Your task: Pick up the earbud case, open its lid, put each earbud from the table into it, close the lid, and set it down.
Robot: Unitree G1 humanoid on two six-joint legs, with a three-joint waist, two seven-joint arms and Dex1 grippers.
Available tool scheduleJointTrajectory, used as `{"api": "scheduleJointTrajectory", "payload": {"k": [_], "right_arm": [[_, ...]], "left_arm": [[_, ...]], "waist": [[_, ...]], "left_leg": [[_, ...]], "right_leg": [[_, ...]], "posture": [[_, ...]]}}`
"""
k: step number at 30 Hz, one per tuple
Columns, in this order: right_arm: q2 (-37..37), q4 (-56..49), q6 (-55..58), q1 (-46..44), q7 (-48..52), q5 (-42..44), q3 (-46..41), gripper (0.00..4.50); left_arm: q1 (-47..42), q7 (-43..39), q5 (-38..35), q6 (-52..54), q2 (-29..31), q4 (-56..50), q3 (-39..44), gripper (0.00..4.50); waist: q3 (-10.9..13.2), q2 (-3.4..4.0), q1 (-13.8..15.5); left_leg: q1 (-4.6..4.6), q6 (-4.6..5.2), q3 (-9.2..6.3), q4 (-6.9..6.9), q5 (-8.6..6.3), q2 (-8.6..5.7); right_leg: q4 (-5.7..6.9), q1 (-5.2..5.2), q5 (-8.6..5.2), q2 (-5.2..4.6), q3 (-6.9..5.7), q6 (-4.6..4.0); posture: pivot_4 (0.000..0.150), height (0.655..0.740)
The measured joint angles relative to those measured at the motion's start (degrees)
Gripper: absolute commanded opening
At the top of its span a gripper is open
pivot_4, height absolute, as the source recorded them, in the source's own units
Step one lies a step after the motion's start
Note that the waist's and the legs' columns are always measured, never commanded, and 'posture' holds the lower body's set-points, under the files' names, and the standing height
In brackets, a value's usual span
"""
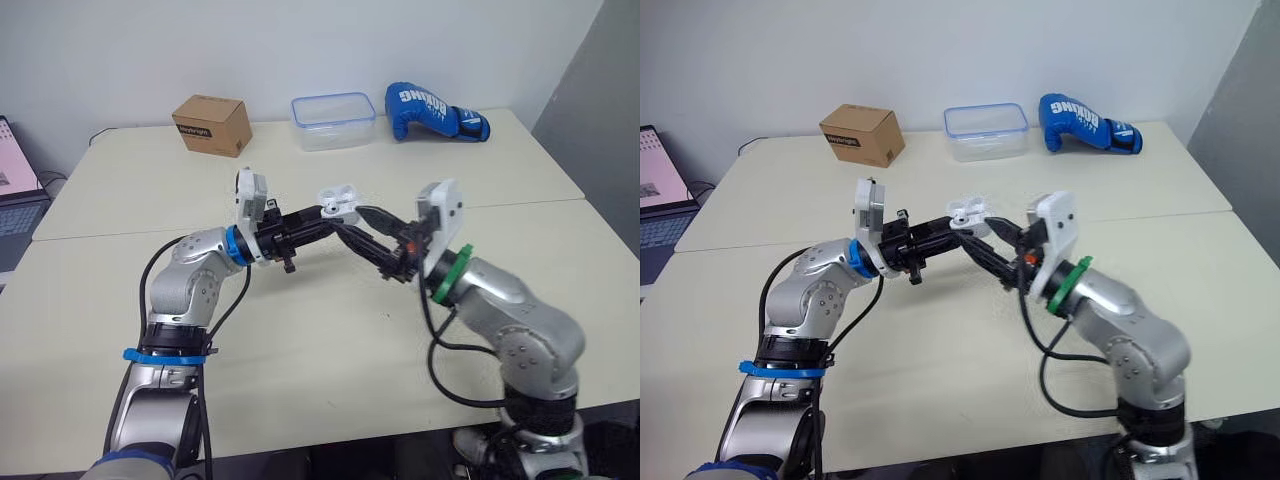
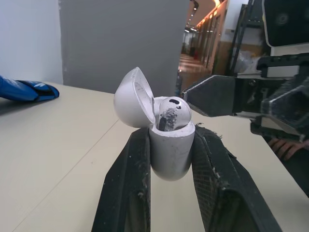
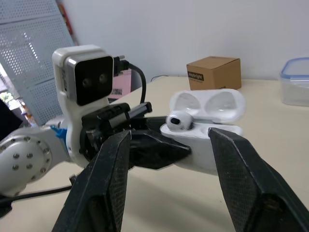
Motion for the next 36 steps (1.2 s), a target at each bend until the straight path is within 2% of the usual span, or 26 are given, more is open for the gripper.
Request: {"api": "scheduleJointTrajectory", "payload": {"k": [3,4,7,10,13,20,36], "right_arm": [[-10.9,0.3,2.6,-4.2,6.6,6.6,-5.8,2.66],[-17.7,1.4,4.3,-6.1,10.3,8.6,-6.6,2.66],[-28.6,5.8,6.3,-9.3,16.9,9.1,-6.5,2.66],[-39.9,13.7,5.7,-12.2,24.4,3.5,1.0,2.66],[-45.2,18.6,2.5,-13.1,30.2,-2.4,7.8,2.66],[-46.8,29.5,-2.7,-13.2,35.4,-15.9,19.5,2.66],[-40.7,41.6,-1.1,-11.2,34.5,-27.5,23.5,2.66]], "left_arm": [[0.9,-2.3,-0.5,-0.2,1.2,0.1,0.1,0.82],[1.0,-3.1,-0.7,-0.2,1.5,0.1,0.1,0.82],[1.3,-4.7,-0.8,-0.3,2.3,0.2,0.1,0.82],[2.0,-6.5,-1.2,-0.2,3.4,0.0,0.1,0.82],[2.7,-7.5,-1.5,-0.1,3.8,-0.5,0.1,0.82],[5.6,-7.6,-1.9,0.2,4.0,-4.7,-0.6,0.82],[8.8,-7.2,-3.4,2.5,5.6,-9.1,-1.0,0.82]], "waist": [[0.0,0.03,0.2],[0.1,0.07,0.3],[0.1,0.01,0.6],[0.1,0.00,0.6],[0.1,0.00,0.6],[0.1,-0.02,0.6],[0.1,-0.02,0.7]], "left_leg": [[-0.01,0.02,0.00,-0.01,-0.01,0.01],[-0.01,0.03,0.05,-0.01,-0.02,0.00],[0.01,0.05,0.04,-0.04,-0.02,0.04],[0.01,0.06,0.11,0.00,-0.02,0.04],[0.00,0.05,0.16,-0.01,-0.02,0.05],[-0.04,0.04,0.19,0.00,-0.01,0.04],[-0.05,0.02,0.19,0.01,-0.01,0.03]], "right_leg": [[-0.06,0.03,0.00,0.01,-0.03,0.00],[-0.06,0.03,0.00,0.00,-0.02,0.01],[-0.10,0.09,-0.01,0.02,-0.07,0.01],[-0.09,0.09,-0.01,0.01,-0.04,0.01],[-0.09,0.05,-0.01,0.00,-0.01,0.02],[-0.09,0.00,-0.01,-0.03,0.01,0.02],[-0.09,0.01,-0.01,-0.05,0.02,0.01]], "posture": [[0.150,0.7307],[0.150,0.7307],[0.150,0.7307],[0.150,0.7307],[0.150,0.7307],[0.150,0.7307],[0.150,0.7307]]}}
